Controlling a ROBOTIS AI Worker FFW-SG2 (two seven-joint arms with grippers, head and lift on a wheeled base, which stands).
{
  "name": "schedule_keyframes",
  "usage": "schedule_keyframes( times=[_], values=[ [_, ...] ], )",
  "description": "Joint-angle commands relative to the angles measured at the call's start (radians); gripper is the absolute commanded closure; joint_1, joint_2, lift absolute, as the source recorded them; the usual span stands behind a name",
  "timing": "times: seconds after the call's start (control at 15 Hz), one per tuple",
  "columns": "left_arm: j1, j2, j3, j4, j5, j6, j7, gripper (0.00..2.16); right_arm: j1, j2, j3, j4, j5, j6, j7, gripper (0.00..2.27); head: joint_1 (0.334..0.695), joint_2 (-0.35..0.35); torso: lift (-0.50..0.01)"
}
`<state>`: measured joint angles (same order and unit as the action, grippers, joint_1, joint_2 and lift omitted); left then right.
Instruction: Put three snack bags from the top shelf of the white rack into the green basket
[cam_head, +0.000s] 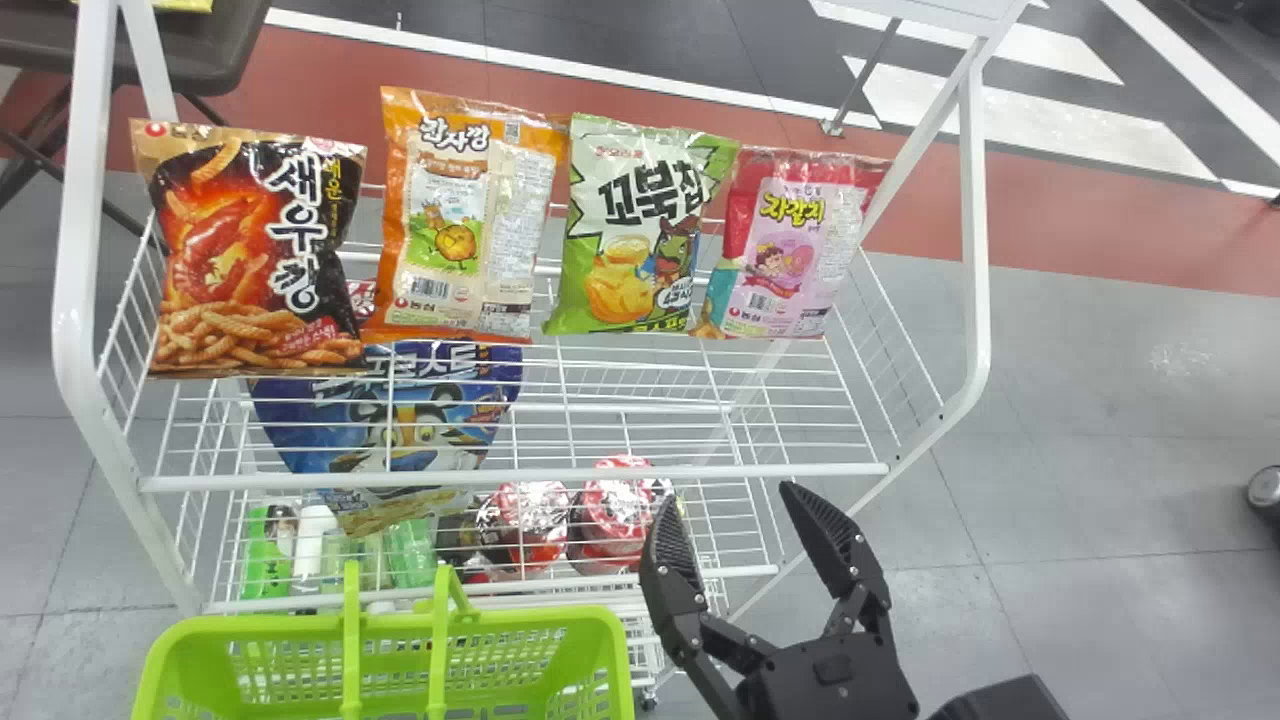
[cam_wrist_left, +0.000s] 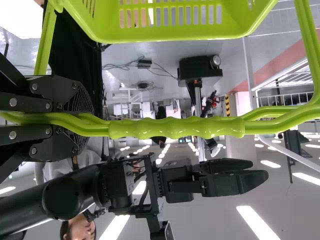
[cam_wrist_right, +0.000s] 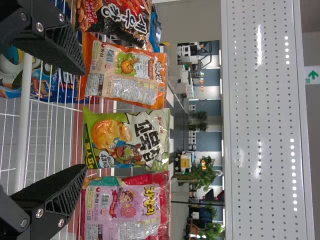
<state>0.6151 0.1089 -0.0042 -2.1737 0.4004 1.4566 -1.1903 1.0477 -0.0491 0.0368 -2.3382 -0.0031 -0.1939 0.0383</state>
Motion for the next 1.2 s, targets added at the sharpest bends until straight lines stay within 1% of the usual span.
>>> schedule_keyframes(
  times=[0.0,0.6,0.73,0.87,1.0,1.13],
  values=[
    [0.000,0.000,-0.002,0.000,0.000,0.000,0.000,2.14,0.000,0.000,0.000,0.000,0.000,0.000,0.000,0.17,0.695,-0.350,0.000],
    [0.000,-0.002,0.000,0.000,0.000,0.000,-0.006,2.14,0.002,0.000,0.000,0.005,-0.002,-0.015,0.002,0.17,0.695,-0.350,0.000],
    [0.002,-0.002,-0.005,0.000,-0.002,0.000,-0.006,2.14,-0.017,0.000,0.000,0.011,-0.003,-0.018,0.002,0.17,0.695,-0.350,0.000],
    [0.003,-0.002,-0.016,0.002,-0.006,0.000,-0.005,2.14,-0.097,0.000,0.000,0.017,-0.003,0.071,0.011,0.17,0.695,-0.350,0.000],
    [0.000,-0.002,-0.026,0.008,-0.012,0.000,0.005,2.14,-0.241,0.000,0.026,0.014,-0.025,0.310,0.041,0.17,0.695,-0.350,0.000],
    [-0.012,0.000,-0.033,0.009,-0.014,0.003,0.006,2.14,-0.382,0.006,0.081,0.020,-0.005,0.485,0.045,0.17,0.695,-0.350,0.000]
  ],
)
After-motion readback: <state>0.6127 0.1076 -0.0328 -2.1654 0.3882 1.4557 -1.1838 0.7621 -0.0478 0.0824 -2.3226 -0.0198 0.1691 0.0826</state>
